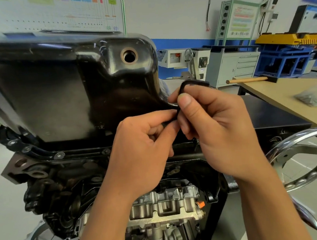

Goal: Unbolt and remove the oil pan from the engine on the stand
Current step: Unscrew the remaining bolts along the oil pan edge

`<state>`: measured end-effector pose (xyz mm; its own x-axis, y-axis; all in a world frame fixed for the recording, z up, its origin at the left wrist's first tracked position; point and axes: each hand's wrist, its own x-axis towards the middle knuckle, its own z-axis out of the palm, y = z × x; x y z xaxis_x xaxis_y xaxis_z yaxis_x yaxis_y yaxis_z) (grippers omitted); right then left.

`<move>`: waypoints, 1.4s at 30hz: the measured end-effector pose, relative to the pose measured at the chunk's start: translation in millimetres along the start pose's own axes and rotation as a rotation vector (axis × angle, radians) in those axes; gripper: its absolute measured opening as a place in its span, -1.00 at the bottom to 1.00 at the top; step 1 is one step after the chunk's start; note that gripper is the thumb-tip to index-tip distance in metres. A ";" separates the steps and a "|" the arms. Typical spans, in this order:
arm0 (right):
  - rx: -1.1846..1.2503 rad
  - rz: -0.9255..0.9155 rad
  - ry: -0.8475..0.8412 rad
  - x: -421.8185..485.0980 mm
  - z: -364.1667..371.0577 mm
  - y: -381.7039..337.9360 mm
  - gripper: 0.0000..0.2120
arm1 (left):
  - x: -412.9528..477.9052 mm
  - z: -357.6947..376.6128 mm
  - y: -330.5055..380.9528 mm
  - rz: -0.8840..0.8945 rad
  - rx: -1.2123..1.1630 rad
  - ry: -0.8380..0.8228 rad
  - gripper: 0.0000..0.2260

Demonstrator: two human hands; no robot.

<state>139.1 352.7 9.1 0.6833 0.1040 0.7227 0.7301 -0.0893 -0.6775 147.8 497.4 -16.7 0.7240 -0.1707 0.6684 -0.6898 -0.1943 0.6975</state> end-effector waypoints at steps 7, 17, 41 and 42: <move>0.027 -0.038 0.032 0.3 -1.3 -1.3 -0.82 | 2.0 -1.3 -2.2 0.013 -0.041 -0.004 -0.81; 0.095 -0.001 0.029 1.7 0.4 -0.5 -0.81 | 2.0 -0.7 -2.2 0.006 -0.033 0.004 -0.85; 0.340 0.214 0.122 4.7 11.1 -9.8 -0.64 | 1.0 2.2 -0.3 0.036 -0.048 0.105 -0.90; 0.275 0.161 0.121 4.0 10.6 -9.2 -0.68 | 1.5 2.4 0.5 0.033 -0.045 0.124 -0.93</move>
<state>135.1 364.4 16.7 0.7978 -0.0093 0.6029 0.5947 0.1774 -0.7841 148.5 494.8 -15.9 0.6957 -0.0549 0.7162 -0.7151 -0.1465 0.6835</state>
